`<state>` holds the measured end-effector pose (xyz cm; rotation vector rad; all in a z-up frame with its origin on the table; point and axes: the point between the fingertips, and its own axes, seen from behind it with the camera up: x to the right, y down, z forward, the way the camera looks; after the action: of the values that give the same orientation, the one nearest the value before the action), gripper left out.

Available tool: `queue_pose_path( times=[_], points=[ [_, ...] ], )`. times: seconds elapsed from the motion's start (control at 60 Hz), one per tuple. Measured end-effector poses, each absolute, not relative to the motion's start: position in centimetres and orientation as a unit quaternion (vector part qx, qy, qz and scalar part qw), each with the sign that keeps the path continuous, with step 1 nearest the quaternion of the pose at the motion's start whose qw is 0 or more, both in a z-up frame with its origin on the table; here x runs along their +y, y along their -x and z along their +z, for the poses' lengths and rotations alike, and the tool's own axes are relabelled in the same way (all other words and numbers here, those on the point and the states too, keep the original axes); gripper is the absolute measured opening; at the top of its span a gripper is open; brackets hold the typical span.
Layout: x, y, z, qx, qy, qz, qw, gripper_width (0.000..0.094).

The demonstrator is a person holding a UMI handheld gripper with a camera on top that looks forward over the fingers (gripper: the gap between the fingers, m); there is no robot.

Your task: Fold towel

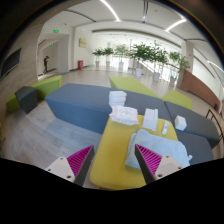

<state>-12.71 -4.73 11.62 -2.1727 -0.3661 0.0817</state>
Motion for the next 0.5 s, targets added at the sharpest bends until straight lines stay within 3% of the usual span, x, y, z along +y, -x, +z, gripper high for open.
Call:
queue_pose_path(
  times=[0.167, 0.267, 0.3, 0.383, 0.417, 0.433, 0.45, 0.467, 0.483, 0.5],
  points=[
    [3.1, 7.3, 5.1, -0.110, 0.895, -0.024, 0.431, 0.0835],
    [5.4, 4.9, -0.3, -0.113, 0.907, -0.055, 0.403, 0.0705],
    [5.2, 4.3, -2.2, -0.117, 0.914, -0.057, 0.384, 0.0521],
    [5.5, 4.4, -1.9, -0.113, 0.904, -0.039, 0.410, 0.0402],
    [5.5, 3.7, -1.8, -0.116, 0.900, -0.062, 0.415, 0.0249],
    [5.6, 3.1, -1.6, -0.116, 0.897, -0.076, 0.420, 0.0098],
    [5.7, 2.7, -1.6, -0.116, 0.895, -0.085, 0.423, 0.0069],
    [5.6, 2.8, -1.6, -0.116, 0.893, -0.084, 0.426, 0.0104],
    [5.6, 2.8, -1.6, -0.117, 0.892, -0.082, 0.429, 0.0036],
    [5.6, 2.8, -1.6, -0.118, 0.891, -0.082, 0.431, 0.0028]
  ],
)
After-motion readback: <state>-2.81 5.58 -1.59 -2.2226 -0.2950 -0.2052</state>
